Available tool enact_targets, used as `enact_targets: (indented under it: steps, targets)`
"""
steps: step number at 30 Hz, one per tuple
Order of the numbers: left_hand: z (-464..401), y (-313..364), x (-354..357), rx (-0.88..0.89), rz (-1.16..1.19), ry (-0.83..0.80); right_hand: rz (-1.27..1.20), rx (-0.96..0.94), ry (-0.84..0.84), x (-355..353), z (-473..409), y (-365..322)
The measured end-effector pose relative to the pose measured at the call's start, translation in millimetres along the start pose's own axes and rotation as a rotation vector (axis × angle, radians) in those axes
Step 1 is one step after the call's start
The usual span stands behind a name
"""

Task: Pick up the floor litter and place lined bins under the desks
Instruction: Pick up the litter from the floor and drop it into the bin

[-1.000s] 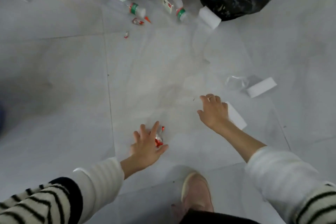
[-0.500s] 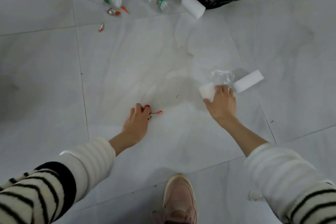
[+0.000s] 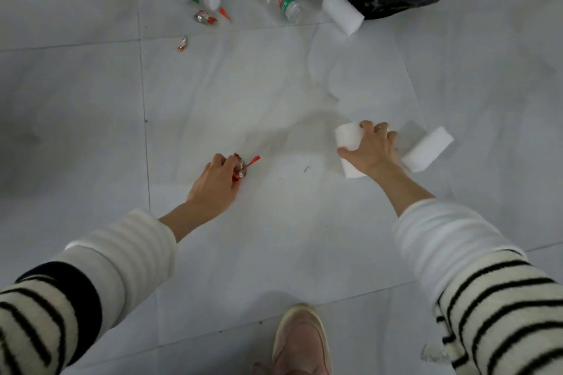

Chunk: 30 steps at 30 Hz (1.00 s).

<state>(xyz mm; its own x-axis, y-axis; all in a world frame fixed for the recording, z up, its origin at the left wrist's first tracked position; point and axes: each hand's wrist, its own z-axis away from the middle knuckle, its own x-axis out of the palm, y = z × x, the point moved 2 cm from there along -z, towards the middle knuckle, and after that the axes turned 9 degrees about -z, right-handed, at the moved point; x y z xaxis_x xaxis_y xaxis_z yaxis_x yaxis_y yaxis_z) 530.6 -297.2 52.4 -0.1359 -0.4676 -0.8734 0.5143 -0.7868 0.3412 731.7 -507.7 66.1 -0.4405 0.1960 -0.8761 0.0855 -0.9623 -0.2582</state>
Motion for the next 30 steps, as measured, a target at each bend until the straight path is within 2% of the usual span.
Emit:
enact_targets:
  steps: [6,9,13,17,22,25,30]
  targets:
    - [2,-4,-25,0.006,-0.025,-0.024,0.07,-0.189,-0.108,19,29,-52]
    - [6,-9,-51,0.046,-0.064,0.002,-0.019,-0.259,-0.113,17,43,-92]
    - [10,-40,-126,0.05,-0.103,0.138,-0.119,-0.403,-0.064,-4,66,-170]
    - [21,-78,-208,-0.015,0.0,0.309,-0.248,-0.546,-0.015,-34,95,-249]
    - [84,-168,-319,-0.212,0.061,0.562,-0.361,-0.798,-0.026,-54,159,-395]
    - [133,-226,-361,-0.339,0.068,0.711,-0.561,-0.912,-0.11,-51,220,-474]
    - [206,-310,-383,-0.581,0.035,0.767,-0.691,-1.091,-0.245,-28,313,-563]
